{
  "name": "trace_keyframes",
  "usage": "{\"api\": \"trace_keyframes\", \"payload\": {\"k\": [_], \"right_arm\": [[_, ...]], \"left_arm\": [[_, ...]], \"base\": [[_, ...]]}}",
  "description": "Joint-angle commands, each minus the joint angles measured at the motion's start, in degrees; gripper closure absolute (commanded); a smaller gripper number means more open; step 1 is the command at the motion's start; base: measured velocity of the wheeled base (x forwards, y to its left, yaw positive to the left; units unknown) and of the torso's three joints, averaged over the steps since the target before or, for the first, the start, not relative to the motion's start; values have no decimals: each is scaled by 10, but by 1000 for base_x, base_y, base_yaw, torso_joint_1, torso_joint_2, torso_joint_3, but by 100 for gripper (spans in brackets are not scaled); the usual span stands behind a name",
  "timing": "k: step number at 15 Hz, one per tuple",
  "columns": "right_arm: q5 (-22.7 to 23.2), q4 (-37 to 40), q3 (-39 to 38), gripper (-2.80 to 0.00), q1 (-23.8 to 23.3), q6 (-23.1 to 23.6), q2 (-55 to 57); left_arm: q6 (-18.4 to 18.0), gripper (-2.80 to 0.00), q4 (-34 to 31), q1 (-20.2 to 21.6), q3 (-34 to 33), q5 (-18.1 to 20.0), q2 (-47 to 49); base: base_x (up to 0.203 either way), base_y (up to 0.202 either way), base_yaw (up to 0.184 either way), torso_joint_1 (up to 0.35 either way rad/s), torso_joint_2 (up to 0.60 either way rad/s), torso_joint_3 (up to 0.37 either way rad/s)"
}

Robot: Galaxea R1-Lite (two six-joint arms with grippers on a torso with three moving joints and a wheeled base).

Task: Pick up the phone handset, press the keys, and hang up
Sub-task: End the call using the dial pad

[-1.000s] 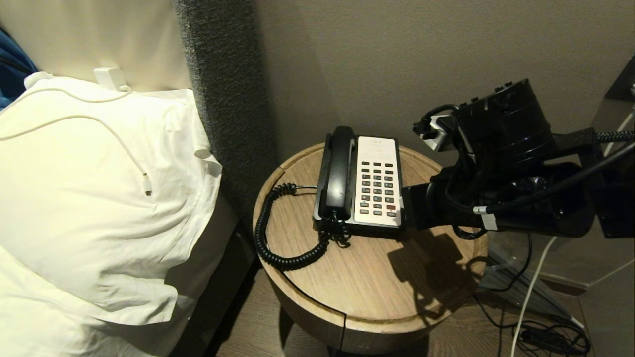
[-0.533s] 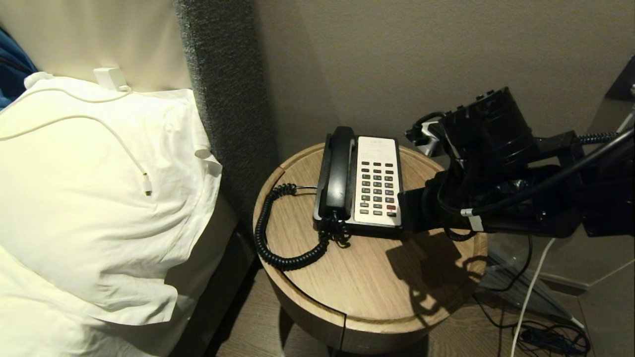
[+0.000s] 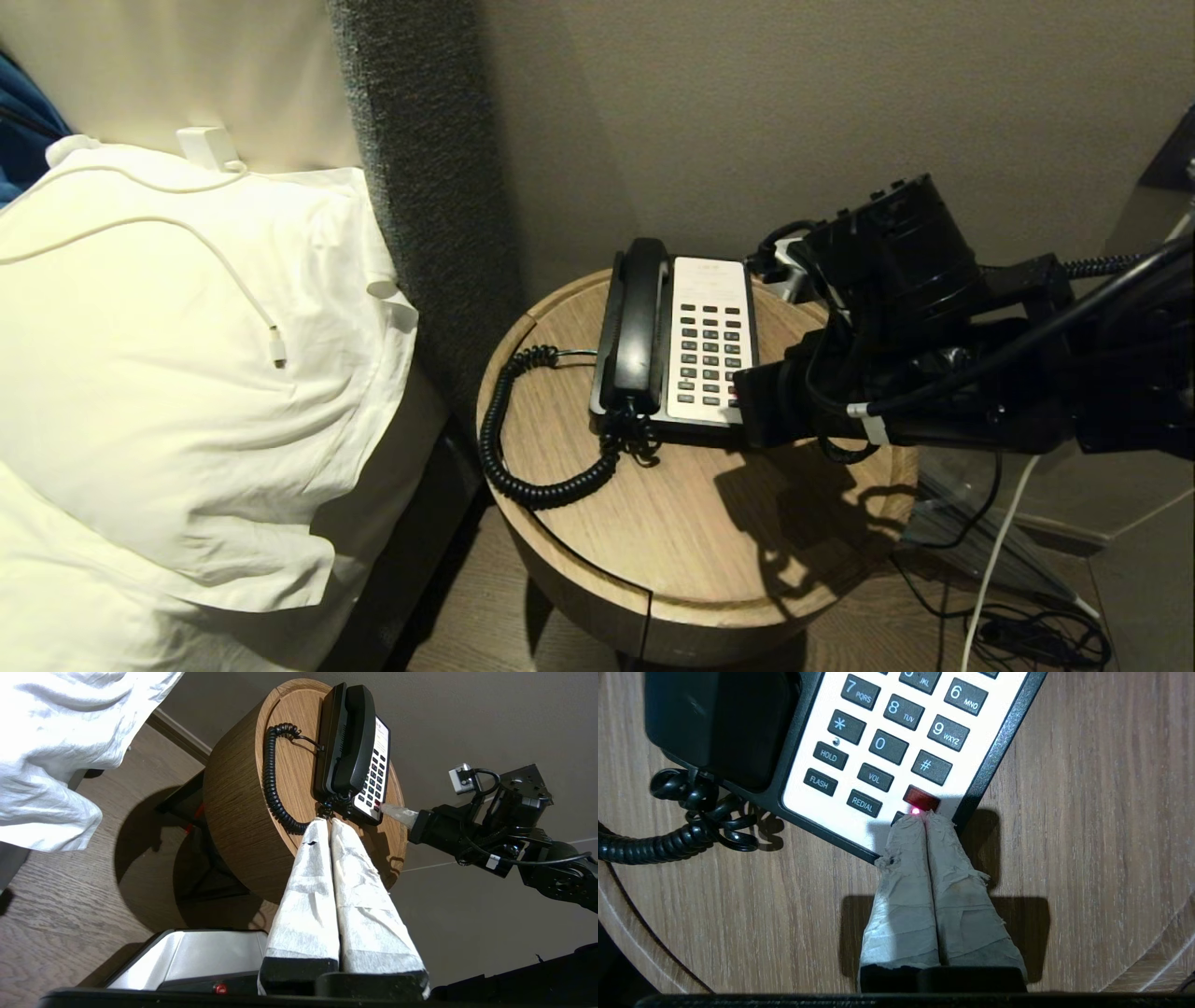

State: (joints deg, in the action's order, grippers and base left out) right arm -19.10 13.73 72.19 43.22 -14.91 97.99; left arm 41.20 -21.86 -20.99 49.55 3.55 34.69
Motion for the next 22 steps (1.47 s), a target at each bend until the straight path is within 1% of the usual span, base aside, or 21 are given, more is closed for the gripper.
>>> {"api": "trace_keyframes", "payload": {"k": [1,13,16,18,20,22], "right_arm": [[-2,0,0,0,1,-1,5],[-3,-12,0,0,0,-4,13],[-3,-7,2,0,0,-2,-30],[-9,-4,1,0,0,-2,-60],[-26,-1,0,0,0,-2,-96],[-29,17,-2,0,0,-3,-149]], "left_arm": [[3,0,-1,0,-1,1,2],[2,0,-5,0,-12,1,-10],[3,0,-2,0,-33,1,-16],[3,0,-3,1,-43,-6,-25],[-6,0,-5,0,-77,-6,-53],[-22,0,-17,7,-98,-11,-75]], "base": [[0,0,0,0,0,0],[0,0,0,0,0,0],[0,0,0,0,0,0],[0,0,0,0,0,0],[0,0,0,0,0,0],[0,0,0,0,0,0]]}}
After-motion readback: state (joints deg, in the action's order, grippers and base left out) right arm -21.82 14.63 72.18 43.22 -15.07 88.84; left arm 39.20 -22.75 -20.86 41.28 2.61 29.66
